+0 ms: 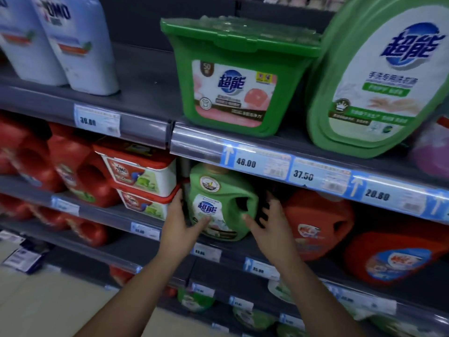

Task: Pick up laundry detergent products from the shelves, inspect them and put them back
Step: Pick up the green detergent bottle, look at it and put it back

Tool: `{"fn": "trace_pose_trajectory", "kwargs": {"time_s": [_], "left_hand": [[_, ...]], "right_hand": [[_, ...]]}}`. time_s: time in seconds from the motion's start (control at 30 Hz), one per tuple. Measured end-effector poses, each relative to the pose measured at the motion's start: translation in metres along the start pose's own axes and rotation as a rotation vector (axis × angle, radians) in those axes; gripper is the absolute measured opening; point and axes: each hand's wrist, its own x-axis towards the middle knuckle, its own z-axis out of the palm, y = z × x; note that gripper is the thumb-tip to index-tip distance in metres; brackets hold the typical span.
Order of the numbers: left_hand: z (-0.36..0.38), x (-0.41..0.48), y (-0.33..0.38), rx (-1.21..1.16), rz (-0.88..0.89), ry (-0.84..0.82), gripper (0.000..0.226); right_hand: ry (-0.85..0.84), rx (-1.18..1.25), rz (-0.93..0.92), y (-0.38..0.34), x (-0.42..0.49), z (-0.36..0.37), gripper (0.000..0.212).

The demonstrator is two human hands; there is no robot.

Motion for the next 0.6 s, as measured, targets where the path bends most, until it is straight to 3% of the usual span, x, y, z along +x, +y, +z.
{"fn": "trace_pose_trajectory", "kwargs": {"time_s": [0.17, 0.27, 0.33, 0.43, 0.6], "left_hand": [[0.000, 0.030, 0.000, -0.144, 0.015, -0.139, 0.117], [-0.002, 0.038, -0.003, -0.151, 0.094, -0.144, 0.106], [-0.006, 0.034, -0.007, -0.100, 0.139, -0.121, 0.092], [-0.011, 0.020, -0.014, -0.134, 0.164, -0.125, 0.093], [-0.016, -0.009, -0.014, -0.145, 0.198, -0.066, 0.088]], "right_hand": [[-0.094, 0.009, 0.037, -0.002, 0.018, 0.006, 0.088], [-0.100, 0.027, 0.030, -0.004, 0.015, 0.002, 0.079], [-0.097, 0.022, 0.012, -0.006, 0.008, 0.000, 0.059], [-0.076, -0.004, -0.042, -0.006, -0.007, -0.001, 0.034], [-0.082, 0.057, -0.122, 0.001, -0.029, -0.002, 0.036]]}}
